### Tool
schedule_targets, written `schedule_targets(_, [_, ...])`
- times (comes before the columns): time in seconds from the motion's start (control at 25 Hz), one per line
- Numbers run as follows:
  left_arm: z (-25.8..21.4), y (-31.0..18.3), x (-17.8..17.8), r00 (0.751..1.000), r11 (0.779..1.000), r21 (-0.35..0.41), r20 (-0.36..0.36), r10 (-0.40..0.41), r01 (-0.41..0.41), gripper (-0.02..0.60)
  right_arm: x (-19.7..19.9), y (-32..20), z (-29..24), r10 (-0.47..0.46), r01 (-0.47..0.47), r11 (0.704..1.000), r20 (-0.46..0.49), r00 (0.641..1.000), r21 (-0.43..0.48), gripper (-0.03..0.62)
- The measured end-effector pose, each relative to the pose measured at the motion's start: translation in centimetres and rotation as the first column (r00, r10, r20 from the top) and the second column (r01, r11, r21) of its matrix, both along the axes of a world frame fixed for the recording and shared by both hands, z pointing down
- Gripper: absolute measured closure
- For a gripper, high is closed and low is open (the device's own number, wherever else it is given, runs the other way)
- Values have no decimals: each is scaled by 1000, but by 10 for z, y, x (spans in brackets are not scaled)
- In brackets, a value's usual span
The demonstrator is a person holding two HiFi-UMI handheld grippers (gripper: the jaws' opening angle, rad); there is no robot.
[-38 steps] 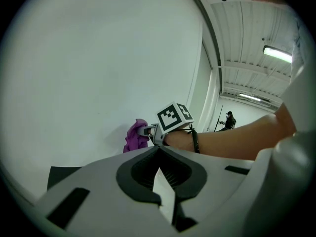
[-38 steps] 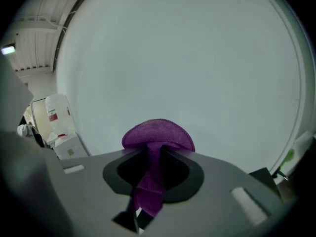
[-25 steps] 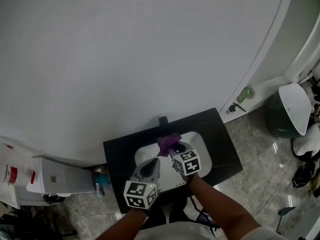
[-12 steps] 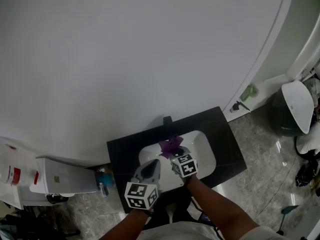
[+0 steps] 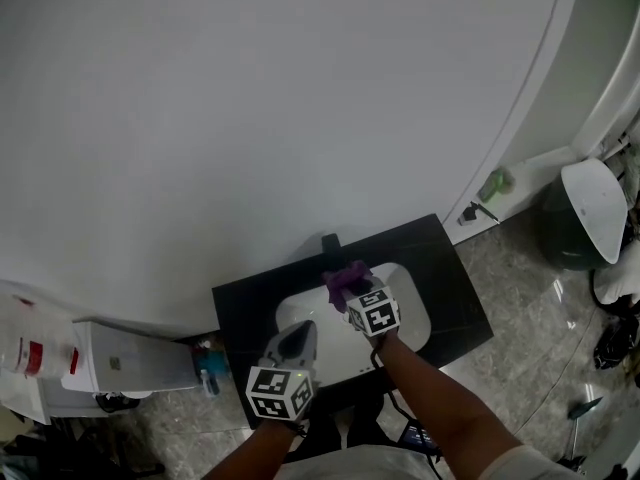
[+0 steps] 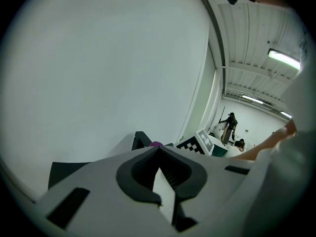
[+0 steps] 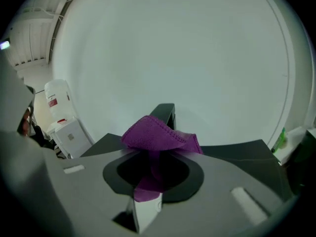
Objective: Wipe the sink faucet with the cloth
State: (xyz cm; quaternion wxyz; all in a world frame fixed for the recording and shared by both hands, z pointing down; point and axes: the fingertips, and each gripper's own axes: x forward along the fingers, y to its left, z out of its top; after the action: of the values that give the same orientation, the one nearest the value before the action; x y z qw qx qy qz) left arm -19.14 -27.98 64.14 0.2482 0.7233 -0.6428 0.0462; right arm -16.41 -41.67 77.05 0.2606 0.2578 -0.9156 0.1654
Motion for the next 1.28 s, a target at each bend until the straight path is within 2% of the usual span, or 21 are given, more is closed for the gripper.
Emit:
schedule_targets(0.24, [2, 3, -1, 1000, 1000, 1, -2, -6, 6, 577, 30, 55, 17, 1, -1, 998, 2, 1000, -65, 522])
schedule_targets(0.32, [-1, 4, -2, 1000, 1000, 5, -6, -10, 10, 577, 36, 63, 7, 9, -8, 998, 20, 1000, -68, 522])
schedule_targets(0.44, [-11, 4, -5, 1000, 1000, 23, 2, -13, 13, 577, 21, 38, -47, 19, -19, 1000, 100, 995, 3, 522])
schedule_targets(0.56, [-16, 6, -9, 1000, 999, 31, 15, -22, 22, 577, -19, -12, -96, 14, -23, 998, 146, 989, 62, 522])
schedule_targets(0.68, [-14, 9, -9, 1000, 999, 20, 16, -25, 25, 577, -49, -55, -86, 6, -9, 999, 70, 998, 44, 520])
schedule_targets(0.76, [-13, 10, -9, 1000, 1000, 14, 21, -22, 21, 577, -53, -63, -69, 12, -12, 1000, 22, 1000, 10, 520])
schedule_targets(0.92, [-13, 10, -8, 1000, 1000, 17, 23, -15, 15, 577, -30, -29, -57, 19, -19, 999, 6, 1000, 31, 520])
schedule_targets(1.12, [-28, 9, -4, 998, 999, 39, 62, 6, -8, 577, 5, 32, -41, 11, -10, 1000, 3, 1000, -16, 520])
schedule_targets(1.28, [-48, 12, 2, 998, 998, 65, 62, 6, -10, 577, 28, 66, -78, 10, -10, 1000, 48, 999, 13, 520])
